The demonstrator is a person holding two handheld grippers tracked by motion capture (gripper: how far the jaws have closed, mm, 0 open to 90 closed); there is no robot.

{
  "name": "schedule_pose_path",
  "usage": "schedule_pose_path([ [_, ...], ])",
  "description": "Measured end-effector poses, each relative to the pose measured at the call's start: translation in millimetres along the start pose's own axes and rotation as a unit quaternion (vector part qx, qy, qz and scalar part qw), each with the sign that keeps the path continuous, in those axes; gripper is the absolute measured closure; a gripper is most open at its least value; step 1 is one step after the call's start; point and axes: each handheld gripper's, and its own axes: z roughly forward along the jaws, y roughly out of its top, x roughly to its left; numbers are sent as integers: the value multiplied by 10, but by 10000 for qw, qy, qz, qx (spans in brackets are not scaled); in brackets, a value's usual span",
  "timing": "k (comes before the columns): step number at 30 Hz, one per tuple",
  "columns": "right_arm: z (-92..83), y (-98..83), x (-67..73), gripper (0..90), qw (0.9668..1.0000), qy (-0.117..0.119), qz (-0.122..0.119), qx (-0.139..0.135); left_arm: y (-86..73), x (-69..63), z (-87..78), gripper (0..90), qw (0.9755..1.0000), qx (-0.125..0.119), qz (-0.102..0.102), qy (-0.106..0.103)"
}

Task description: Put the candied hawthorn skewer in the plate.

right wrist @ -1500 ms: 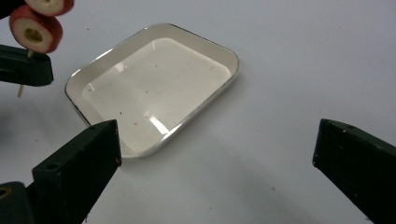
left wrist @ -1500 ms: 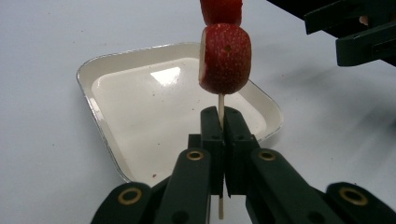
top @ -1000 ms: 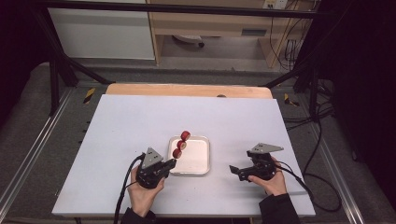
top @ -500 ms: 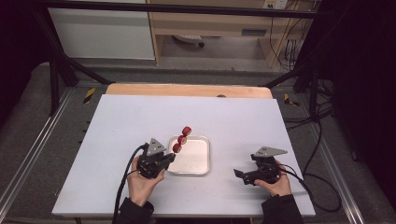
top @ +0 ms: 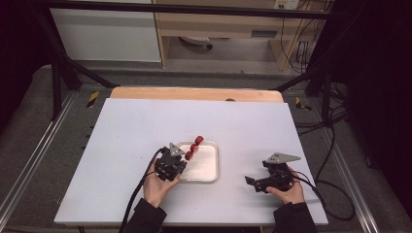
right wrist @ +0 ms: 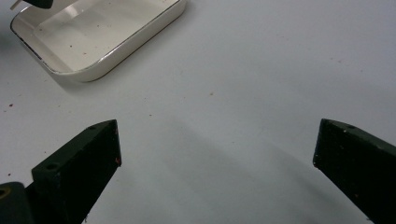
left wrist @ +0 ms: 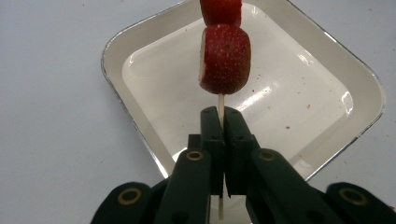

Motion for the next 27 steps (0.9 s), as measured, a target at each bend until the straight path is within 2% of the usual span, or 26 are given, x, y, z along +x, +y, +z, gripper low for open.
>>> schedule_pose_path([
  [12, 8, -1, -2, 18, 10000, -12, -3, 39, 2, -47, 71, 879, 9993, 362, 44, 97],
  [24, 21, -10, 4, 18, 10000, -7, -47, 86, -1, -66, 116, 869, 9988, 449, 137, 170],
  [27, 19, -9, 4, 18, 10000, -7, -43, 79, 2, -57, 82, 822, 9990, 381, 181, 155],
])
